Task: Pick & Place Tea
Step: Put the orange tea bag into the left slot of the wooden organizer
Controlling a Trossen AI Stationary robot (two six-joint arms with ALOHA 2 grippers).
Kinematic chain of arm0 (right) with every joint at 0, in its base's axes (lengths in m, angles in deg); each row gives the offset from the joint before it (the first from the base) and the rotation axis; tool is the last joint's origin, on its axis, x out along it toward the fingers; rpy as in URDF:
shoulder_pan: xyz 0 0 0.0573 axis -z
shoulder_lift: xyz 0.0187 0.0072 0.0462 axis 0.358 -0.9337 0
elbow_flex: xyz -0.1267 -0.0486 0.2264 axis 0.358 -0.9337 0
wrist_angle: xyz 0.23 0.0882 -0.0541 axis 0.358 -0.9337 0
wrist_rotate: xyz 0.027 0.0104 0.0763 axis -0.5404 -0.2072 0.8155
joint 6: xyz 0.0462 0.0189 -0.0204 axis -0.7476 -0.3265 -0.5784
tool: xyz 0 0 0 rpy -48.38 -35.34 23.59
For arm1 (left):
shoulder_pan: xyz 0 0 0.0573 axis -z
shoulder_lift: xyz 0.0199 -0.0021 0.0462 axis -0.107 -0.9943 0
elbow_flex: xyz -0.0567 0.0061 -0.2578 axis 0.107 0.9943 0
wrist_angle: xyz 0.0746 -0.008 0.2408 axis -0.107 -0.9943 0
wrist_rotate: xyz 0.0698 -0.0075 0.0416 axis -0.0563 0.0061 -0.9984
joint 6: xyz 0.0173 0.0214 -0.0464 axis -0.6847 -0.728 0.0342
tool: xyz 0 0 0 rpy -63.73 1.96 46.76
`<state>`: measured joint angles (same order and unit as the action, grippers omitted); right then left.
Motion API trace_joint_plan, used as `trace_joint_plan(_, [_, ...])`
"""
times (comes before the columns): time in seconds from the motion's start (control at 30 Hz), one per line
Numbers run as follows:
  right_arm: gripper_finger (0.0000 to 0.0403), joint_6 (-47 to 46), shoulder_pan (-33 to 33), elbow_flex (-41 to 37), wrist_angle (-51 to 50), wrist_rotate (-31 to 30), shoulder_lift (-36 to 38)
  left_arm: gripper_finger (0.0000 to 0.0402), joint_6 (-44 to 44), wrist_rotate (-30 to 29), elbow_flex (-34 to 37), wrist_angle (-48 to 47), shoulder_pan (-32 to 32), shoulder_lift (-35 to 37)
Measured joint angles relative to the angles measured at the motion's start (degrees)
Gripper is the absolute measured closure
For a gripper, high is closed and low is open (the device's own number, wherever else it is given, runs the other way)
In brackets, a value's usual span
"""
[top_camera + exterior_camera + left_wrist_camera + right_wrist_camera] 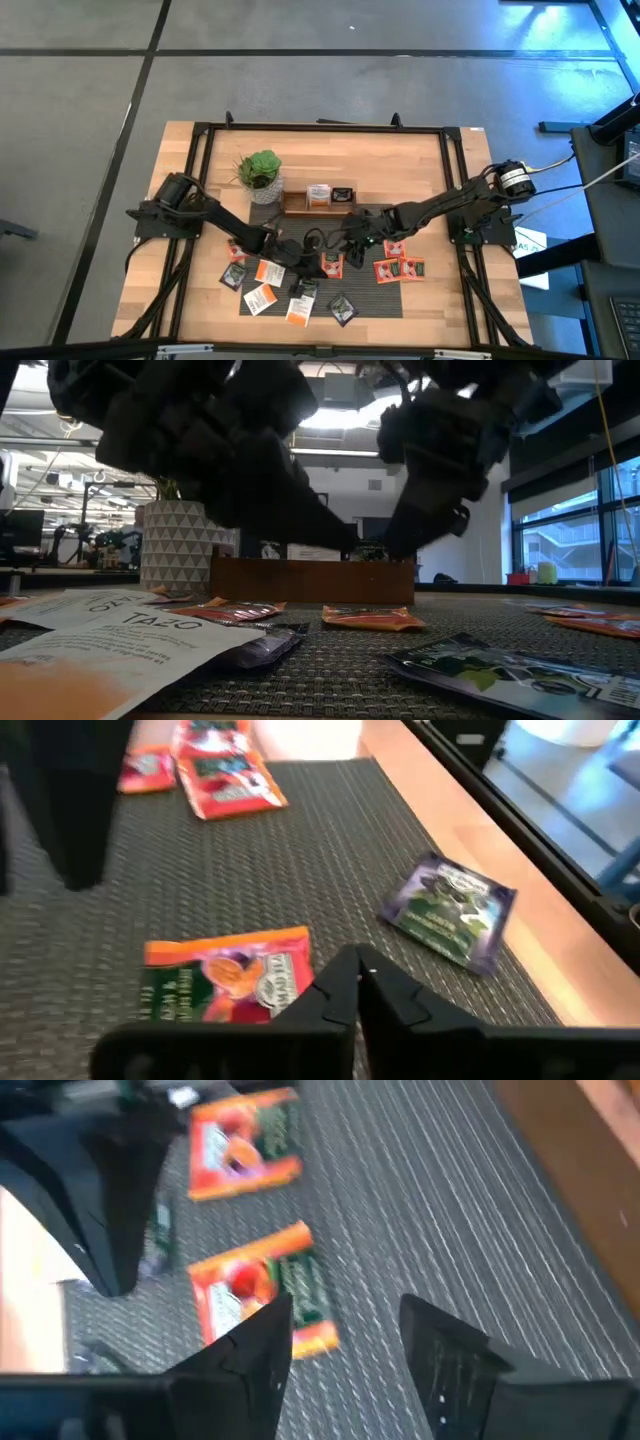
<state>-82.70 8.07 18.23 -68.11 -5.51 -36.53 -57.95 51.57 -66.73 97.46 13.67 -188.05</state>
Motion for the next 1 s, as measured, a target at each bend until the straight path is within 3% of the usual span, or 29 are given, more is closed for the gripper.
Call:
trace_joint_plan(0.53, [0.0209, -6.2, -0.7, -4.8, 11.4, 0.6, -3.1, 0.0399, 3.1, -0.5, -0.9, -2.8, -0.2, -4.8])
trace_joint_plan(0.87, [0.0211, -10.9, -0.7, -4.8, 14.1, 5.7, -6.9, 0.0399, 3.1, -0.8, -1.0, -3.4, -0.2, -4.8])
trace_joint_plan(1.0, [0.0232, -10.6, -0.7, -4.8, 15.5, 6.7, -7.0, 0.0399, 3.1, -0.9, -1.0, -3.5, -0.2, -4.8])
